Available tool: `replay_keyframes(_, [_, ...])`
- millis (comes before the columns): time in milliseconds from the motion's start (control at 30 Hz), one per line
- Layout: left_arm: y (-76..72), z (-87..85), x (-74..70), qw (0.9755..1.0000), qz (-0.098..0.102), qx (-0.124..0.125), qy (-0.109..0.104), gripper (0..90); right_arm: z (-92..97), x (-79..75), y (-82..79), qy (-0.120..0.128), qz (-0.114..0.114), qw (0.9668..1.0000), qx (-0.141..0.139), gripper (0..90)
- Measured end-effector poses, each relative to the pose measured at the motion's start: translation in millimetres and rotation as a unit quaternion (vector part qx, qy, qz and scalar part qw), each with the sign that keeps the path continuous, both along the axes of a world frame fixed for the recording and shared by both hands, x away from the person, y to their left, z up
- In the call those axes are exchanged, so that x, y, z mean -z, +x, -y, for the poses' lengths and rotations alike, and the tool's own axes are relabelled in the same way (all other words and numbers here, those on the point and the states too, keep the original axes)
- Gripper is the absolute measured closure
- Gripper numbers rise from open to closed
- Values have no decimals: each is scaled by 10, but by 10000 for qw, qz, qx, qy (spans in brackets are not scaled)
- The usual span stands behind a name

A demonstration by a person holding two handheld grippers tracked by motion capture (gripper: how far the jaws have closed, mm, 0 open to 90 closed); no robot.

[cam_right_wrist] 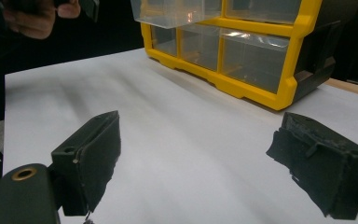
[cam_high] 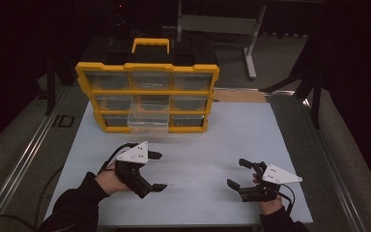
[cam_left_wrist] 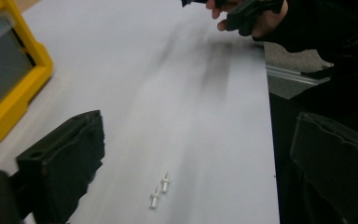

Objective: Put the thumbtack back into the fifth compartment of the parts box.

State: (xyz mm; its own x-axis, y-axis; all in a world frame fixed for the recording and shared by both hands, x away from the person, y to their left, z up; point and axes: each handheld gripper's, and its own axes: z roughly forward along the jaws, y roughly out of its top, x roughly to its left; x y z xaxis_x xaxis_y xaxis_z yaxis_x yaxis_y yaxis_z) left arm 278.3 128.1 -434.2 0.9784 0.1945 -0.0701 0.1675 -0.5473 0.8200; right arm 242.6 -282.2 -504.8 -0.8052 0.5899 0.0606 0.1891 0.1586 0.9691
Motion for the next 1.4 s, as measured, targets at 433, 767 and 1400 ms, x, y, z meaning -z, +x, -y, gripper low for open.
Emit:
replay_keyframes(433, [74,21,305,9999,-66,-29,113,186,2,-2,1,0,18,10000,-2,137])
replay_keyframes(767, [121,41,516,9995,-213,-83,228,330,5,-2,1,-1,24,10000,-8,137])
replay_keyframes(1400, [224,61,871,9968,-489,-256,573,595,2,-2,0,-8,15,10000,-17,137])
